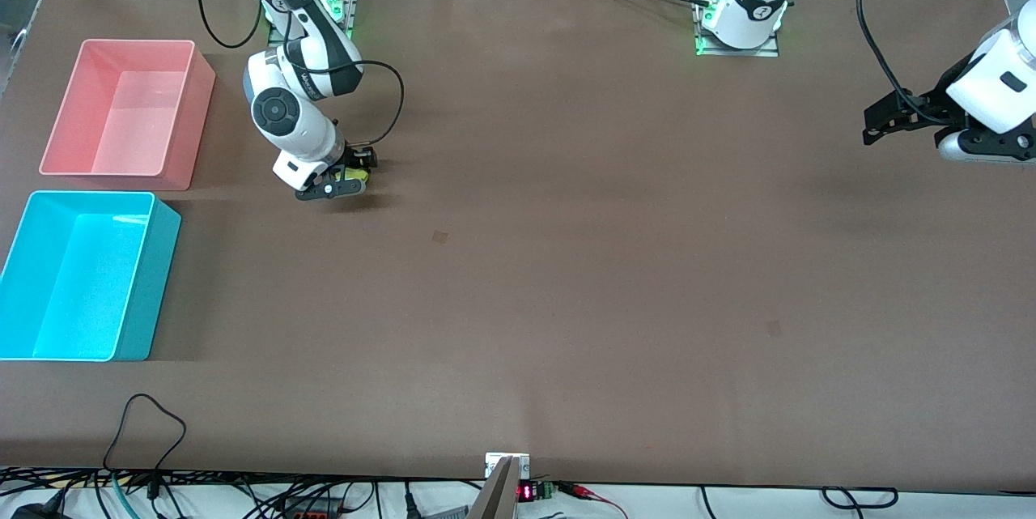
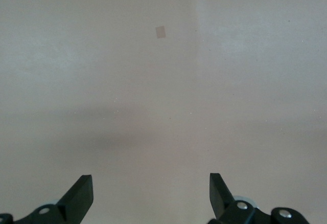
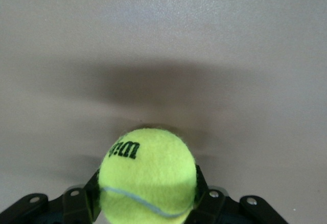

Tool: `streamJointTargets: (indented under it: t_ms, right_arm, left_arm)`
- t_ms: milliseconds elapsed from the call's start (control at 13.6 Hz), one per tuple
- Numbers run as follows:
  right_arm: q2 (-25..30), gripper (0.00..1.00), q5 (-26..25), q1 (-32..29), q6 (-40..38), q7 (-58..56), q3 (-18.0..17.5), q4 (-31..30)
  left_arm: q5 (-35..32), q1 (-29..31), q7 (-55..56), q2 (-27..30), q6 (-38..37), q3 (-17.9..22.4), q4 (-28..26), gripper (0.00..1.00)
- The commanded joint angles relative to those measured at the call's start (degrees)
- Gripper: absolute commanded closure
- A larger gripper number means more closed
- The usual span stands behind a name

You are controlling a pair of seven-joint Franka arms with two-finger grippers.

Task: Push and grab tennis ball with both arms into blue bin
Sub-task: 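Lift the tennis ball with the right gripper, then carry the tennis ball with the right gripper over the cyan bin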

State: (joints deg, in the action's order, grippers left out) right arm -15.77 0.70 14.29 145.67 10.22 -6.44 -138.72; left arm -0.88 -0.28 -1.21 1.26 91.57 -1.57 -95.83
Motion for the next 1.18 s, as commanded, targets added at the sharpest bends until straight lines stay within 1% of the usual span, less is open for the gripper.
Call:
streamJointTargets:
  t_ms: [0,147,295,368,516,589,663,884,1105]
  right_arm:
    - [0.91,0.95,-0.53,-0.49,-0.12,-0.99,0.03,0.81]
    - [4.24,0.97,-0.61,-2.5,-2.65,-0.99,0.2,1.6]
    - [8.19,0.97,-4.02,-5.58,-5.55,-1.08,0.2,2.92]
    - [9.43,0.97,-6.13,-7.33,-7.92,-1.25,0.2,4.75]
    - [11.02,0.97,-7.2,-10.67,-11.1,-3.35,0.64,8.19]
    - [11.29,0.97,-7.21,-11.12,-11.46,-5.89,2.64,9.42]
    - [11.12,0.97,-7.21,-11.22,-13.29,-9.22,5.53,11.78]
    - [8.84,0.97,-6.94,-12.36,-17.42,-18.1,12.22,18.55]
    - [4.8,0.97,-6.33,-14.81,-22.96,-24.35,16.54,25.93]
  left_arm:
    - [0.17,0.02,-0.2,-0.47,-0.78,-0.45,1.43,0.0]
    - [0.17,0.02,-0.2,-0.47,-0.87,-0.54,1.43,0.0]
    - [0.17,0.02,-0.2,-0.38,-1.04,-0.89,1.43,0.0]
    - [0.17,0.02,-0.2,-0.47,-1.05,-0.89,1.43,0.0]
    - [0.17,0.02,-0.2,-0.38,-1.05,-0.98,1.43,0.0]
    - [0.17,0.02,-0.2,-0.38,-1.05,-1.07,1.43,0.0]
    - [0.17,0.02,-0.2,-0.38,-1.05,-1.07,1.43,0.0]
    - [0.17,0.02,-0.11,-0.38,-1.22,-1.68,1.43,0.0]
    - [0.17,0.02,-0.11,-0.38,-1.22,-1.69,1.43,0.0]
